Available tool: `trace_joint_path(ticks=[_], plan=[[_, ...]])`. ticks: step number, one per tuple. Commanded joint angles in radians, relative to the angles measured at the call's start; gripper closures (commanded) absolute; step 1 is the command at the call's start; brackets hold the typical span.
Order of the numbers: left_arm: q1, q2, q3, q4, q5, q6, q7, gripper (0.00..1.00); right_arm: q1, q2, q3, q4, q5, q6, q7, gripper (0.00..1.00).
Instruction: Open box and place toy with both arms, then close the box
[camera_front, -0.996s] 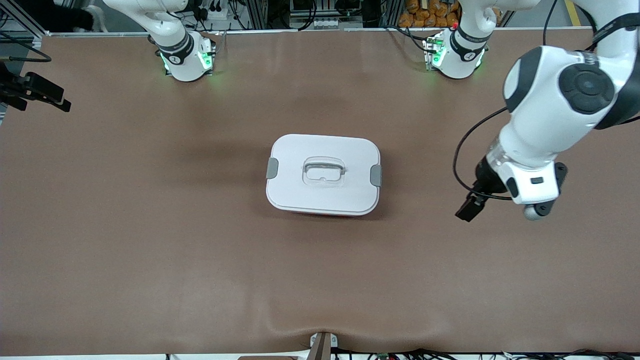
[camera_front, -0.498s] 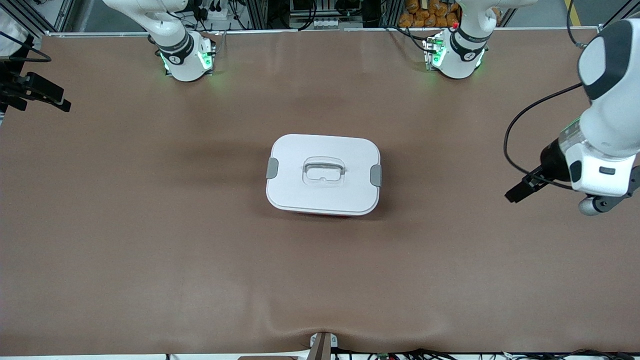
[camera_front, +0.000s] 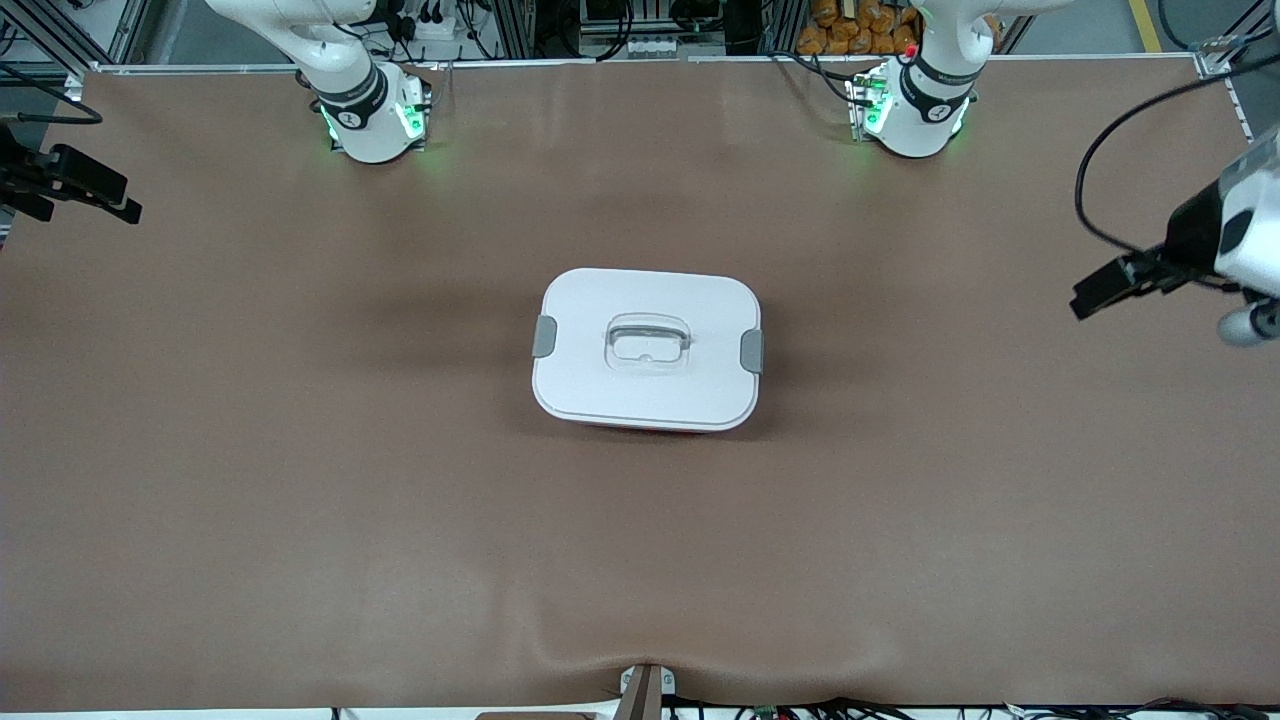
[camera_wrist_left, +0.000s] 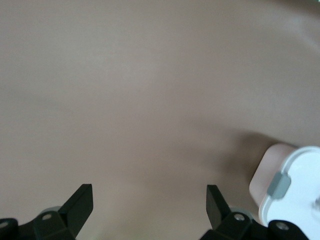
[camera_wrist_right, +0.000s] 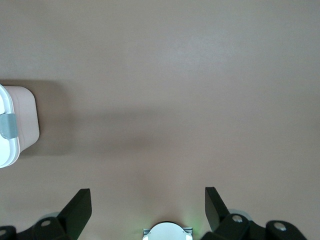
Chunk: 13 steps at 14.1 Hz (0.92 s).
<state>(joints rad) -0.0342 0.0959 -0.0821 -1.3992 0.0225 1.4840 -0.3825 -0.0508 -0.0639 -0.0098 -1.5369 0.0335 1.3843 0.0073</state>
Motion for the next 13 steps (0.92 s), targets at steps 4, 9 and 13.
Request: trace_joint_path(ticks=[4, 9, 13], plan=[[0.008, -0.120, 0.027, -0.052, -0.018, -0.071, 0.129, 0.00, -0.006, 0.001, 0.002, 0.012, 0.011, -0.007, 0.000, 0.00], [0.029, -0.138, 0.030, -0.109, -0.003, -0.030, 0.323, 0.00, -0.004, 0.001, 0.002, 0.012, 0.011, -0.007, 0.000, 0.00], [0.034, -0.131, 0.056, -0.113, -0.001, -0.011, 0.430, 0.00, -0.006, 0.001, 0.002, 0.012, 0.011, -0.007, 0.000, 0.00]])
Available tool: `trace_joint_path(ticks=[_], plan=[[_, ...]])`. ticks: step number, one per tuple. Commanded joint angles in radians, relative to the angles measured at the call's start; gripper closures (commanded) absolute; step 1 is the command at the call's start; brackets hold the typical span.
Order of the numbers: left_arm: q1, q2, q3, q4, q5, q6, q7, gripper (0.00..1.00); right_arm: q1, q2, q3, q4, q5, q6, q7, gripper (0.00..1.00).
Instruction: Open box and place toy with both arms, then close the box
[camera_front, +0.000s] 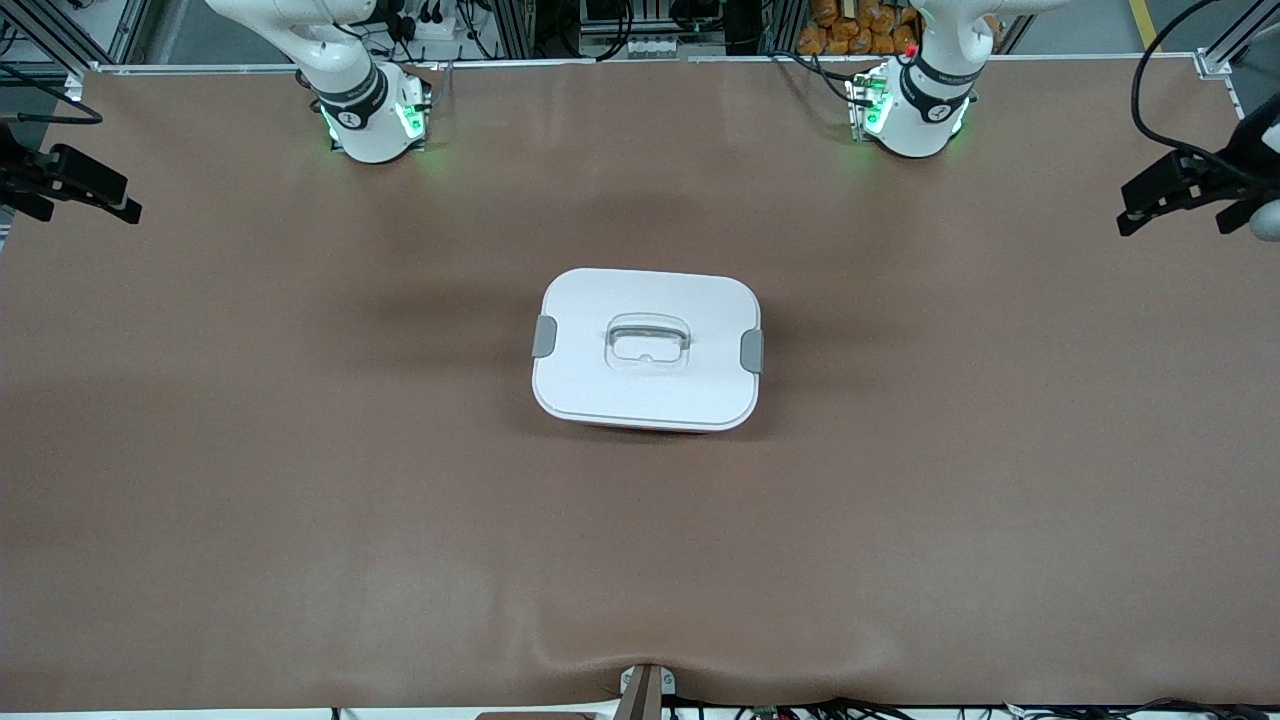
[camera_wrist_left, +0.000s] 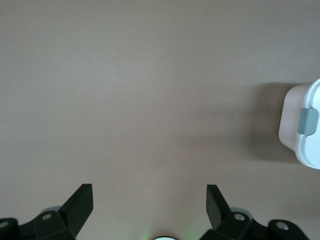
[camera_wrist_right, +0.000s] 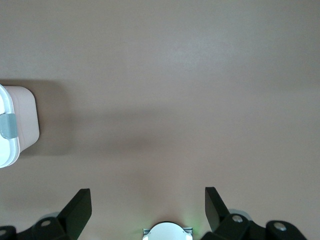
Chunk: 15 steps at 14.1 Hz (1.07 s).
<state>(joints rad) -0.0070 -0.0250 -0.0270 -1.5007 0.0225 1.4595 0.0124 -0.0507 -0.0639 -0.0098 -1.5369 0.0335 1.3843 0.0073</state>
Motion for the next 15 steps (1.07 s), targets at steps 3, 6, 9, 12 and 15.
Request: trace_joint_path(ticks=[3, 6, 9, 12, 15], plan=[[0.007, -0.006, 0.004, -0.013, -0.004, 0.013, 0.022, 0.00, -0.006, 0.001, 0.002, 0.012, 0.011, -0.007, 0.000, 0.00], [0.004, -0.009, 0.001, -0.013, -0.016, 0.012, 0.008, 0.00, -0.006, 0.001, 0.002, 0.012, 0.011, -0.007, 0.000, 0.00], [0.004, -0.006, 0.001, -0.013, -0.018, 0.012, -0.025, 0.00, -0.004, 0.001, 0.002, 0.012, 0.011, -0.007, 0.000, 0.00], [0.004, 0.013, 0.002, -0.004, -0.016, 0.013, -0.012, 0.00, -0.004, 0.001, 0.002, 0.012, 0.011, -0.007, 0.000, 0.00], [0.007, 0.016, 0.004, -0.003, -0.041, 0.013, -0.034, 0.00, -0.004, 0.001, 0.002, 0.012, 0.011, -0.007, 0.000, 0.00]])
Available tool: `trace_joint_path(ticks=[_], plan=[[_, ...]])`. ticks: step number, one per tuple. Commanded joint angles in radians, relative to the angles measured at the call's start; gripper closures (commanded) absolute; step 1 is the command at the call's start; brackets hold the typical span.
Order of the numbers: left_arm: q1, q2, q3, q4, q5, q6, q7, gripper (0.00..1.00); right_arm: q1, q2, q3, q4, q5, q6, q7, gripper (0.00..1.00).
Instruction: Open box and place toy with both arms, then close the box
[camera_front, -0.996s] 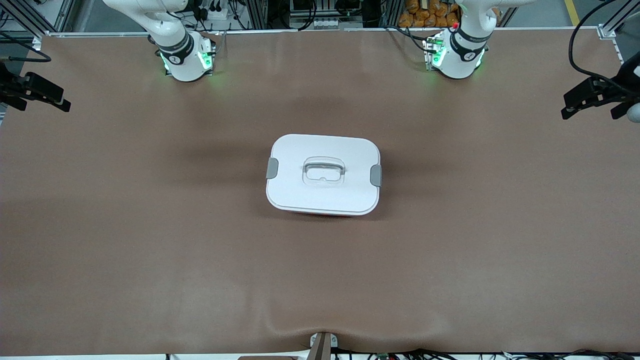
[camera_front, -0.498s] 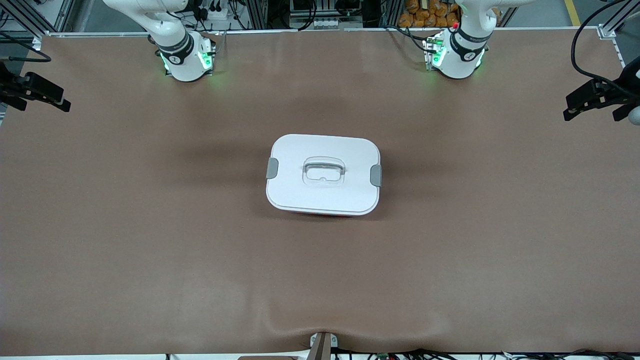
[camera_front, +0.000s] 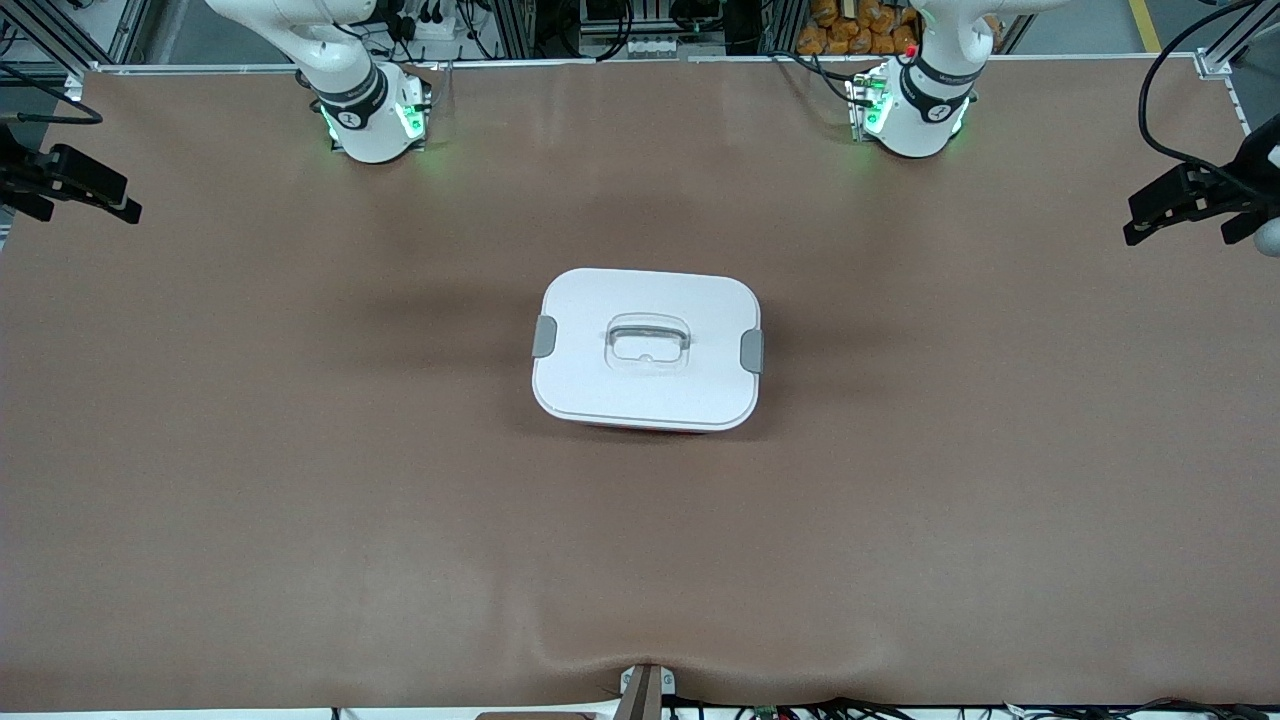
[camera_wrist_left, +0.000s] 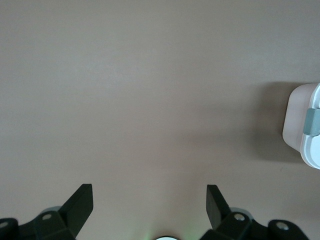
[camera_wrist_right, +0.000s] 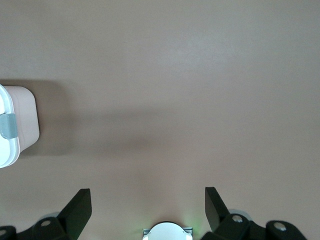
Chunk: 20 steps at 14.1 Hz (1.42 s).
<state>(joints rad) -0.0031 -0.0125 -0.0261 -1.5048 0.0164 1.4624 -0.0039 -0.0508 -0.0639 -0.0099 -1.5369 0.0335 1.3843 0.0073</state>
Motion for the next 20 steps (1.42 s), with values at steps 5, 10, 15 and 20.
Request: trace_joint_path(ticks=[5, 10, 15, 20], plan=[[0.018, -0.003, 0.003, 0.003, -0.047, 0.006, -0.024, 0.00, -0.004, 0.001, 0.002, 0.012, 0.011, -0.007, 0.000, 0.00], [0.018, 0.016, 0.002, 0.017, -0.045, 0.006, -0.019, 0.00, -0.004, 0.001, 0.002, 0.012, 0.011, -0.007, 0.000, 0.00], [0.009, 0.019, -0.003, 0.028, -0.035, 0.004, -0.022, 0.00, -0.004, 0.001, 0.002, 0.012, 0.011, -0.007, 0.000, 0.00], [0.009, 0.019, -0.006, 0.029, -0.036, 0.004, -0.022, 0.00, -0.004, 0.001, 0.002, 0.012, 0.011, -0.007, 0.000, 0.00]])
